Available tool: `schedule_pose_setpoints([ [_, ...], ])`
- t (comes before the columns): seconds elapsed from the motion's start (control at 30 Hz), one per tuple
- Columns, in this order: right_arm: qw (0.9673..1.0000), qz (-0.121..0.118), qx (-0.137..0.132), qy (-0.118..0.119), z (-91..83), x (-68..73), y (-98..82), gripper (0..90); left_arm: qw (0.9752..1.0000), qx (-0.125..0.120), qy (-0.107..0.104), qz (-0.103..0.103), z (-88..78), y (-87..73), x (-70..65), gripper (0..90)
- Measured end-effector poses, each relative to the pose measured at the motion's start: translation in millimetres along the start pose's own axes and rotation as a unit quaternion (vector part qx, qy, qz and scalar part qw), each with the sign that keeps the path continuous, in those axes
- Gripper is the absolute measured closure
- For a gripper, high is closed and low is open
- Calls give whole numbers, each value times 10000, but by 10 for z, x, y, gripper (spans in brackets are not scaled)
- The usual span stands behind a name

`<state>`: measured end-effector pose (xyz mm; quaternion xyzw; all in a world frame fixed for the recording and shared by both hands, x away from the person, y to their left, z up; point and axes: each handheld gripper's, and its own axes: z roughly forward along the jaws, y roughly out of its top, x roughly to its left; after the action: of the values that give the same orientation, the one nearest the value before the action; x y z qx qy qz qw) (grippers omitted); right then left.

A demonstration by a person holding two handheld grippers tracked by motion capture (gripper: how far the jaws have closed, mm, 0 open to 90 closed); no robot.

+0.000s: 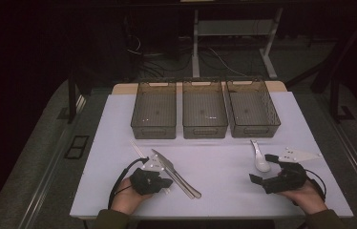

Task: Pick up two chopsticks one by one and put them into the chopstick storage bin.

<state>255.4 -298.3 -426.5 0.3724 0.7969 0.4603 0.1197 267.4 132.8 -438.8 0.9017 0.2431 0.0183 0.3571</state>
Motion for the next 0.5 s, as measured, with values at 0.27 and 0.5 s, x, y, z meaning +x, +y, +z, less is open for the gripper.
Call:
schedule_pose_setpoints([
  [0.27,10000,14,6,-6,-4,1,-1,8,9999,96,83,18,-51,-29,-16,891],
  [0.5,10000,5,4,-10,-4,3,-1,8,9998,125,159,-94,-99,-81,-48,891],
])
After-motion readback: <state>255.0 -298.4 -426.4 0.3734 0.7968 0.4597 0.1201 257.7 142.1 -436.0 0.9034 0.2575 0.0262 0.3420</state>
